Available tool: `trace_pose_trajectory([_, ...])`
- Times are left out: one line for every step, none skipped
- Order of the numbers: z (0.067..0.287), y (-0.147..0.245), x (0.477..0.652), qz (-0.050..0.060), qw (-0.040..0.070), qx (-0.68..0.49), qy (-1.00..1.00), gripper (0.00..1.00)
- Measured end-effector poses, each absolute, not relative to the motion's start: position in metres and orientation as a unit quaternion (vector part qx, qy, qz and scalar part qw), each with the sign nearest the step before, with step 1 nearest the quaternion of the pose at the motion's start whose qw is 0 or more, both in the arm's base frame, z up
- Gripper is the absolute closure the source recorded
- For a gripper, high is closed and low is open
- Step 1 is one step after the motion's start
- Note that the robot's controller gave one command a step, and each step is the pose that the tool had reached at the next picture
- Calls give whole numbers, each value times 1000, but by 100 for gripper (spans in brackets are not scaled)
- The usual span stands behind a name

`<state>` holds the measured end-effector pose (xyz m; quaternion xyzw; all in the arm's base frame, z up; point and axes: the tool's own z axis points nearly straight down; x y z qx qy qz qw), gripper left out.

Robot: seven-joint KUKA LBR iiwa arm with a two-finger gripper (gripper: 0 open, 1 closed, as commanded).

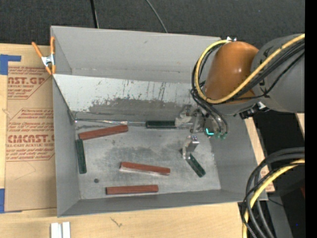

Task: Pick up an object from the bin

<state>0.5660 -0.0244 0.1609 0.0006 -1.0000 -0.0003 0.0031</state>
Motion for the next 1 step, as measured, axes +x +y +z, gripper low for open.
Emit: trace_pose_trajectory([166, -25, 568, 0, -1, 1, -1000, 0])
